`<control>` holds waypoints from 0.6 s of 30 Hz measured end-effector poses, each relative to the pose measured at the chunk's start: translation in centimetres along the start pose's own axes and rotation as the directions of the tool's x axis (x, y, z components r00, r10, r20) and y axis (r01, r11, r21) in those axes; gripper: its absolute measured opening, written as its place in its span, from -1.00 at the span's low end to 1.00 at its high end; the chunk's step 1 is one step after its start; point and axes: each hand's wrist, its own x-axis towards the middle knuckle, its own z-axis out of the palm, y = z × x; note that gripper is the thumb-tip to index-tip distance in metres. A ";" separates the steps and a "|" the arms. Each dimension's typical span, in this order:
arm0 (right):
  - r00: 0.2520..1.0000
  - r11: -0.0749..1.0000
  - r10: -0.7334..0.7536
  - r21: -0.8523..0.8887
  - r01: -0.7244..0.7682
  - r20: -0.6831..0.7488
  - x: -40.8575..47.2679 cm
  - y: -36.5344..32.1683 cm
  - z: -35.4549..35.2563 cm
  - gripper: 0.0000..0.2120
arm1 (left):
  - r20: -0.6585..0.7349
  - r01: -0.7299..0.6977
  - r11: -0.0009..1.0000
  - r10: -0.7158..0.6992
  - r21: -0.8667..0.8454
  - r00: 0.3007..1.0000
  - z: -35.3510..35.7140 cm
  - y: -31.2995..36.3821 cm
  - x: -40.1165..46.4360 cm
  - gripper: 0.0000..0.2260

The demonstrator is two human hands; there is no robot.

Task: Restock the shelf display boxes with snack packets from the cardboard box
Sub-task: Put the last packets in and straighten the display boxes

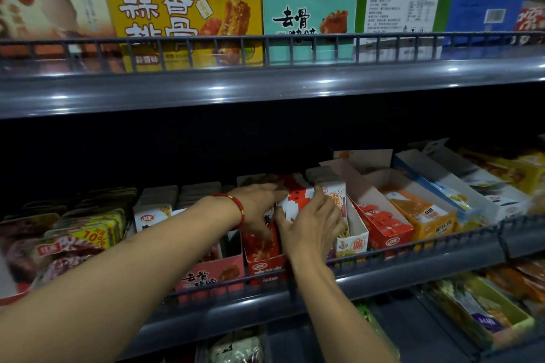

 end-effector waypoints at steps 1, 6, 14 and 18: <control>0.999 1.000 0.002 0.014 -0.003 0.045 0.1 0.2 -0.2 -0.12 | 0.006 -0.004 1.000 0.003 0.010 1.000 -0.1 0.1 -0.1 -0.01; 0.938 0.973 -0.107 0.227 0.031 0.329 0.5 2.6 -2.5 0.09 | 0.083 -0.021 0.998 0.016 0.061 0.996 -0.7 0.6 0.2 -0.01; 0.854 0.951 -0.309 0.134 0.278 0.420 1.1 6.0 -5.3 -0.08 | -0.036 -0.028 0.998 0.031 0.062 0.999 -0.8 1.1 0.1 -0.30; 0.869 0.934 -0.356 0.096 0.344 0.344 0.8 5.7 -5.2 -0.16 | -0.069 -0.037 0.998 0.040 0.051 0.997 -0.6 1.6 0.2 -0.44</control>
